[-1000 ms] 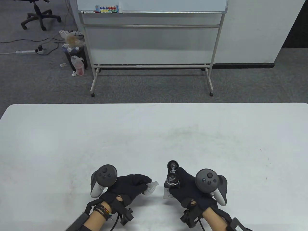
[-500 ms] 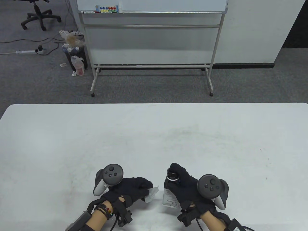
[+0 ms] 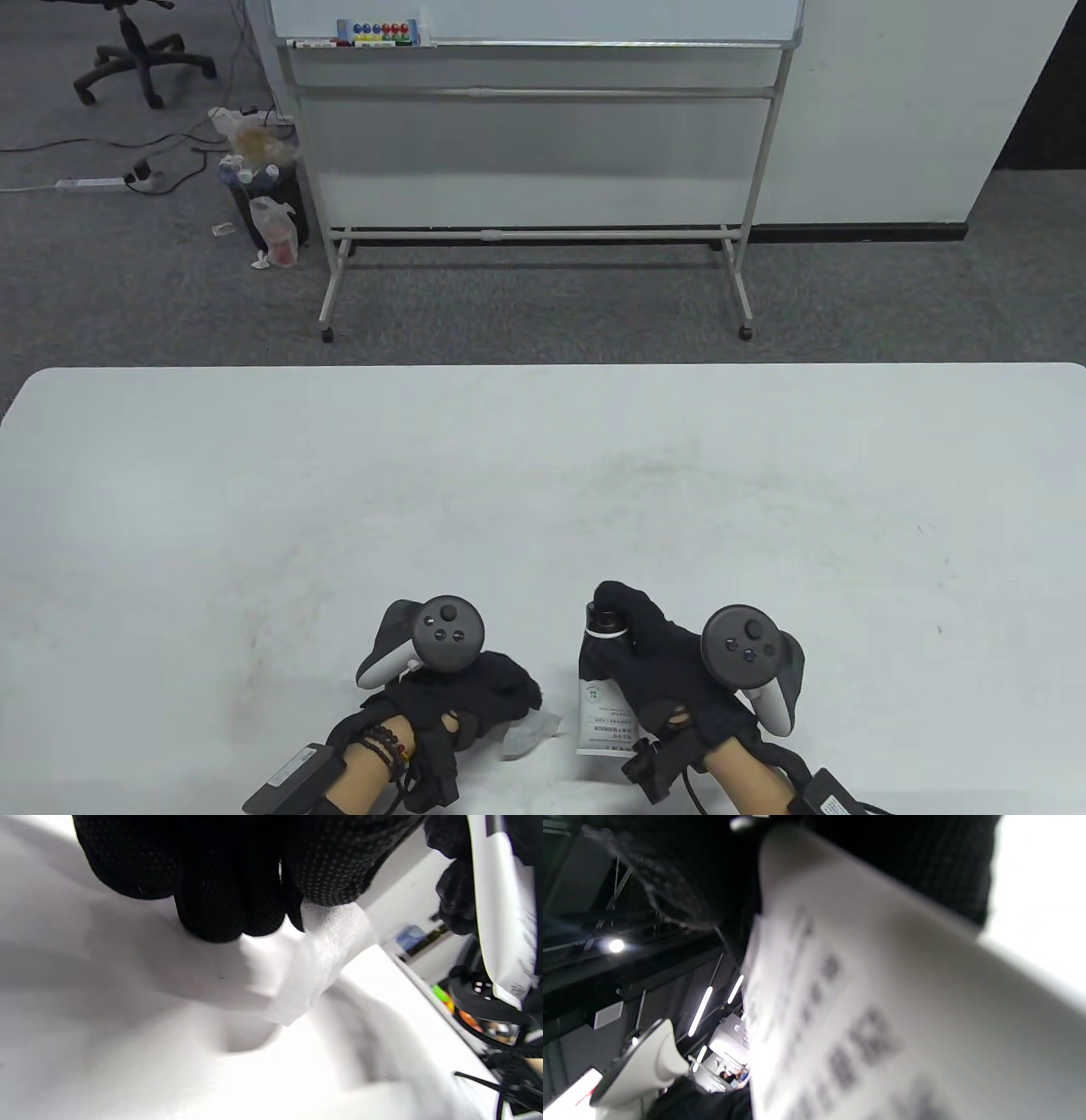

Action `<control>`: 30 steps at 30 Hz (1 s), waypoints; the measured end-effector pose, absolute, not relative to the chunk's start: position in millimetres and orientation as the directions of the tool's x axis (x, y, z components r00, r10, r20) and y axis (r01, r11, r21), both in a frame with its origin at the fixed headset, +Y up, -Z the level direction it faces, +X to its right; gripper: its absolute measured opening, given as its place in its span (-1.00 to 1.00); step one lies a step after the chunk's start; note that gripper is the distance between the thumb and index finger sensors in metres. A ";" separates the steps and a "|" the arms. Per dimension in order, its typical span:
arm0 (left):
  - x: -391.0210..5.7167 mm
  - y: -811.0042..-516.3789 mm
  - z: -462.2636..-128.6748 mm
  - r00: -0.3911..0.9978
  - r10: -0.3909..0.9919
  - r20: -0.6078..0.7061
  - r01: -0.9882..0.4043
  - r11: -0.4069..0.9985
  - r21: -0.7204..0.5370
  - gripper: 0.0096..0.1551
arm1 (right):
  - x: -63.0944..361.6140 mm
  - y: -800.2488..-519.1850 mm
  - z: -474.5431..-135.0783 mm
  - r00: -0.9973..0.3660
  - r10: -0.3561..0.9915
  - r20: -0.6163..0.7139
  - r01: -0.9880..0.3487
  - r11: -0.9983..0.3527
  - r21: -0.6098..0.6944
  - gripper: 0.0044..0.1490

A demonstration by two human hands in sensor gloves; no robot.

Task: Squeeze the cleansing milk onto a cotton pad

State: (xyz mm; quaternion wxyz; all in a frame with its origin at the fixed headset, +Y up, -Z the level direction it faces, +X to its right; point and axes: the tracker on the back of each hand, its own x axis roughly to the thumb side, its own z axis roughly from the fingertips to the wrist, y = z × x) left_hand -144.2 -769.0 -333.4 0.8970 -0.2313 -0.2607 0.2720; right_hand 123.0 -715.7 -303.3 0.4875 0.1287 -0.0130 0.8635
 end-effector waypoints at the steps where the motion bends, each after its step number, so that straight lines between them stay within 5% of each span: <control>1: -144.3 -768.7 -333.4 0.731 0.591 0.341 -0.367 0.762 -0.534 -0.59 | 122.6 -717.0 -303.7 -0.508 0.829 0.234 -0.836 -0.540 0.097 -0.22; 17: -178.3 -752.1 -345.6 0.870 0.328 0.368 -0.272 0.942 -0.195 -0.31 | 110.2 -749.1 -329.5 -0.679 0.732 0.053 -0.705 -0.670 0.231 0.02; 24: -193.2 -742.6 -347.1 0.887 0.274 0.372 -0.240 0.961 -0.136 -0.32 | 92.2 -747.9 -357.3 -0.939 0.334 0.078 -0.308 -0.922 0.235 0.02; 30: -190.7 -742.4 -347.0 0.890 0.255 0.379 -0.218 0.966 -0.139 -0.27 | 83.6 -755.4 -360.5 -0.968 0.239 0.079 -0.213 -0.945 0.248 0.02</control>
